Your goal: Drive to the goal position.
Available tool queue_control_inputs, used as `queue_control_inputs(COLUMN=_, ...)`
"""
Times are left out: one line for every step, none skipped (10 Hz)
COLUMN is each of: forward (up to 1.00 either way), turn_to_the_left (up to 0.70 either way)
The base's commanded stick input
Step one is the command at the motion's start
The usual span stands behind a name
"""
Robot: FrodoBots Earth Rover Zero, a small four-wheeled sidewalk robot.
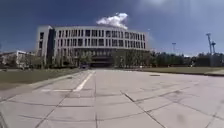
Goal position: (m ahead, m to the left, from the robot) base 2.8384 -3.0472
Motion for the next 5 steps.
queue_control_inputs(forward=0.7, turn_to_the_left=0.03)
queue_control_inputs(forward=0.7, turn_to_the_left=0.03)
queue_control_inputs(forward=0.7, turn_to_the_left=0.03)
queue_control_inputs(forward=0.7, turn_to_the_left=0.03)
queue_control_inputs(forward=0.7, turn_to_the_left=0.03)
